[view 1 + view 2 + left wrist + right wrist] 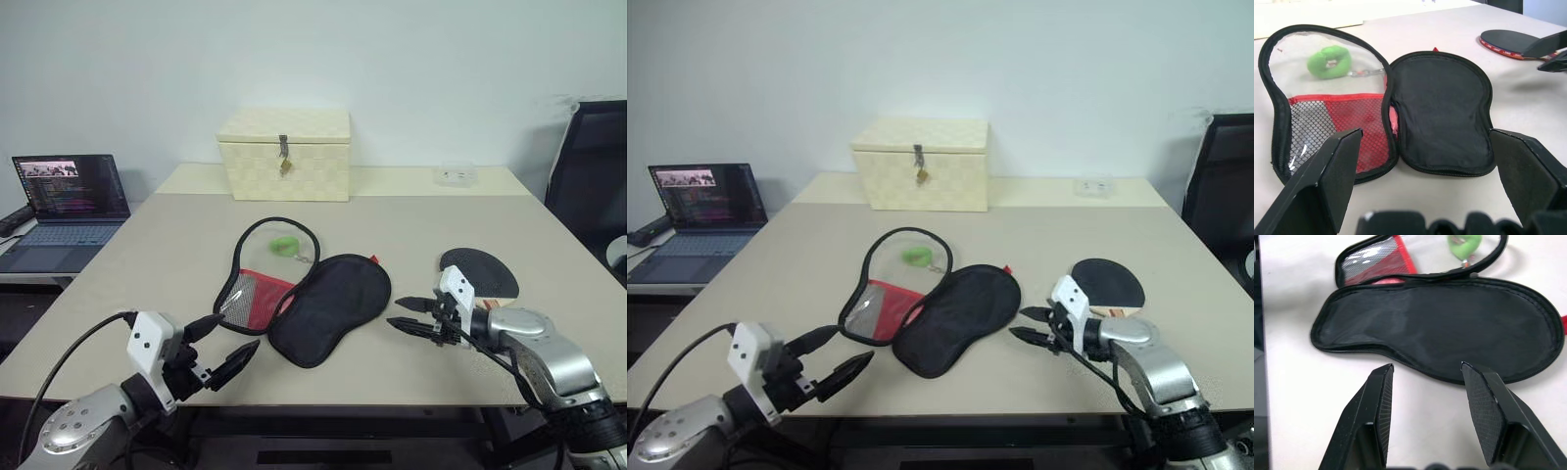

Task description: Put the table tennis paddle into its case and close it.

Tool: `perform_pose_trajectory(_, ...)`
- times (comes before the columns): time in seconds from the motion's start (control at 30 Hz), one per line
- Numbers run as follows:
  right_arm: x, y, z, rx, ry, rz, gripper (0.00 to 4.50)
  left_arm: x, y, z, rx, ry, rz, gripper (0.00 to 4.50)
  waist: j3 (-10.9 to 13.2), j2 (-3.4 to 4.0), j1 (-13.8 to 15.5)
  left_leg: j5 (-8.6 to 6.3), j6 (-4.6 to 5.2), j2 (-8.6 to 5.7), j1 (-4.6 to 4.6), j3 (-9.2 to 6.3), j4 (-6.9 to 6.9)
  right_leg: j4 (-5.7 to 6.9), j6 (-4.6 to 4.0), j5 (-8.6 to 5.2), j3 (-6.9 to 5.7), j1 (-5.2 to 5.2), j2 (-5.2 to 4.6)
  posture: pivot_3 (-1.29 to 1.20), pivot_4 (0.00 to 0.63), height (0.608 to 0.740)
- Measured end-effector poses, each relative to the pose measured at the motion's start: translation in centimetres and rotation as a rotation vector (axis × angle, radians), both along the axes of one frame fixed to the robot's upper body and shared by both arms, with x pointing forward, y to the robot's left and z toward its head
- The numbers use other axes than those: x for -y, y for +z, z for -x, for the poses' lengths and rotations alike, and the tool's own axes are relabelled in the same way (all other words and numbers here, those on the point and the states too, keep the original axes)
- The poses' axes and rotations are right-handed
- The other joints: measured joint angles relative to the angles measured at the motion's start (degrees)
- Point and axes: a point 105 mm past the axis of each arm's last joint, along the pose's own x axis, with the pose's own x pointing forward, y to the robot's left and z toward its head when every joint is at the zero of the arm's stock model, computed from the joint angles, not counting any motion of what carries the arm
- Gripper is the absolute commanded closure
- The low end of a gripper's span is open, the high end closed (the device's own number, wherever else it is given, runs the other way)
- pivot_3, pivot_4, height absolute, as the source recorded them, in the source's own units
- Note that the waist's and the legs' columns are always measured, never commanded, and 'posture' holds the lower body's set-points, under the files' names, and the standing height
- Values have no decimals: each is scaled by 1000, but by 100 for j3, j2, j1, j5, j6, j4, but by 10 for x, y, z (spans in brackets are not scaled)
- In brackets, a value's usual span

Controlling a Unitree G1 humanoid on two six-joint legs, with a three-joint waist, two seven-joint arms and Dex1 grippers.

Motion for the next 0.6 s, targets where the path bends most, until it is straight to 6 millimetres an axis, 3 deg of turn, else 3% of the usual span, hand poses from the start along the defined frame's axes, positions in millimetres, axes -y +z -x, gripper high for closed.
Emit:
perform_pose_trajectory(0.27,2,-13,-1,-113,-106,19,2147,1,-1,-22,-3,-53,21,0,0,0,-11,0,0,2,-1,2,0,1,5,-5,-4,-4,4,0,150,740)
perform_pose_trajectory(0.47,-18,-2,-11,-207,-191,-100,2147,-4,5,-21,-45,-174,-8,0,0,0,-24,0,0,6,0,1,-4,2,-3,-1,-4,-7,11,0,150,740)
perform_pose_trajectory(0.6,-35,-15,0,-369,-164,-125,2147,-16,13,-14,-78,-238,-37,0,1,2,-16,0,0,5,-4,0,-7,0,-9,-3,-4,-10,10,0,150,740)
